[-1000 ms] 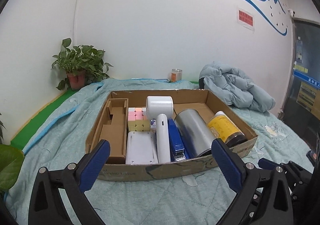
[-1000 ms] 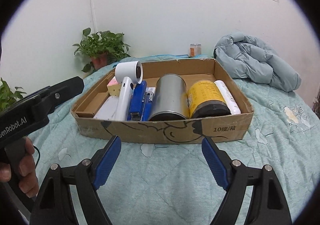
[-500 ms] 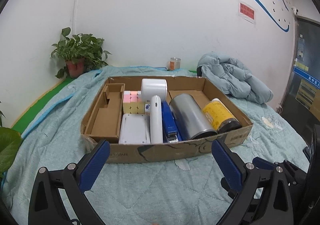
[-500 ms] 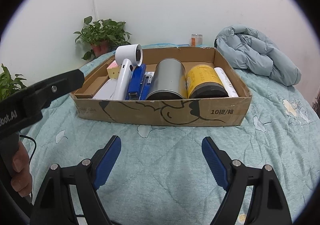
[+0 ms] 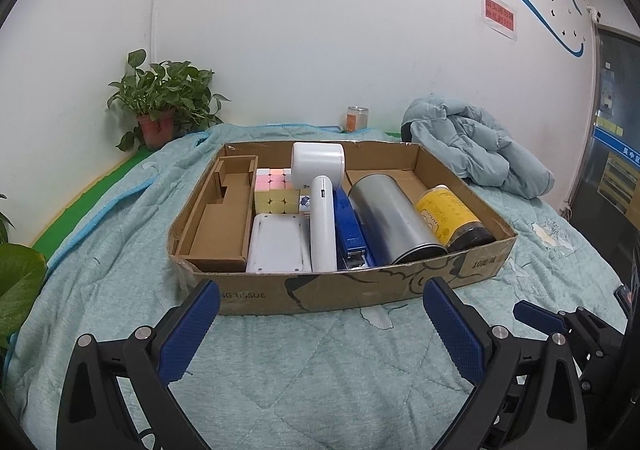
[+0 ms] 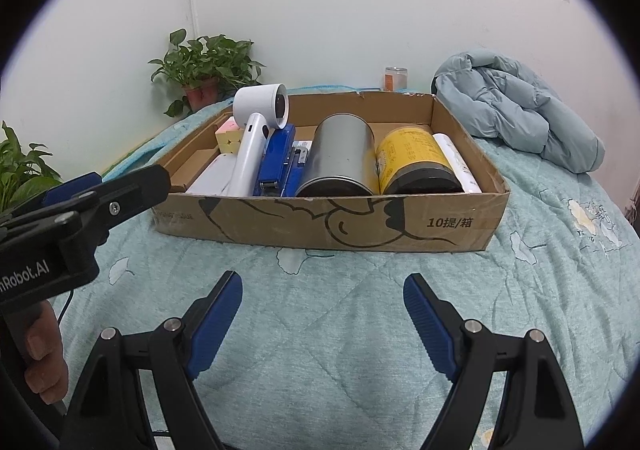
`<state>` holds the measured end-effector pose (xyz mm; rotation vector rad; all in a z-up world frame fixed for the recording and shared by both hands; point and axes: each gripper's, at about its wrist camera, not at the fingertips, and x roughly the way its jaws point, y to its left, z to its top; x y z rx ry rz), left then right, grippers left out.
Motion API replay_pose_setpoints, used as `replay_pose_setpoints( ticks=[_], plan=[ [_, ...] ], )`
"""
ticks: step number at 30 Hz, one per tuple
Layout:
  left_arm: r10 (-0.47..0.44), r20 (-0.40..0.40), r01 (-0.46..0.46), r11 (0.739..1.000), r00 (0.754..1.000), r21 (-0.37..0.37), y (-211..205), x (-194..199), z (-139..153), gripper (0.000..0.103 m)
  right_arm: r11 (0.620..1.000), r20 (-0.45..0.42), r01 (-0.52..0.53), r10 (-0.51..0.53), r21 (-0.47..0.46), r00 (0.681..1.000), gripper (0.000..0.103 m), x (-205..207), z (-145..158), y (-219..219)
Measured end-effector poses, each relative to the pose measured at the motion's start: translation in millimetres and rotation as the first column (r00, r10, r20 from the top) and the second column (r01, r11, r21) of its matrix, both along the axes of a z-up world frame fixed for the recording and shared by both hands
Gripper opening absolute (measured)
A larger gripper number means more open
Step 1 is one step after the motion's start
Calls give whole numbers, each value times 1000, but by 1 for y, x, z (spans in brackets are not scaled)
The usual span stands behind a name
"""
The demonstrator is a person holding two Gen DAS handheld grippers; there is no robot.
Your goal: Organize rigid objects
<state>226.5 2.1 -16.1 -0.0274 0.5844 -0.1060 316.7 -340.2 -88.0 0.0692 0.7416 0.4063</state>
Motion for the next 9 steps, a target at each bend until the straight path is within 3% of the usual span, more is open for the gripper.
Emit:
replay_pose_setpoints(
  ticks=[9],
  plan=[
    [16, 34, -17, 1000, 999, 19, -4, -1, -1, 102, 1000, -2, -3, 3, -4, 1000, 83, 2, -4, 1]
  ],
)
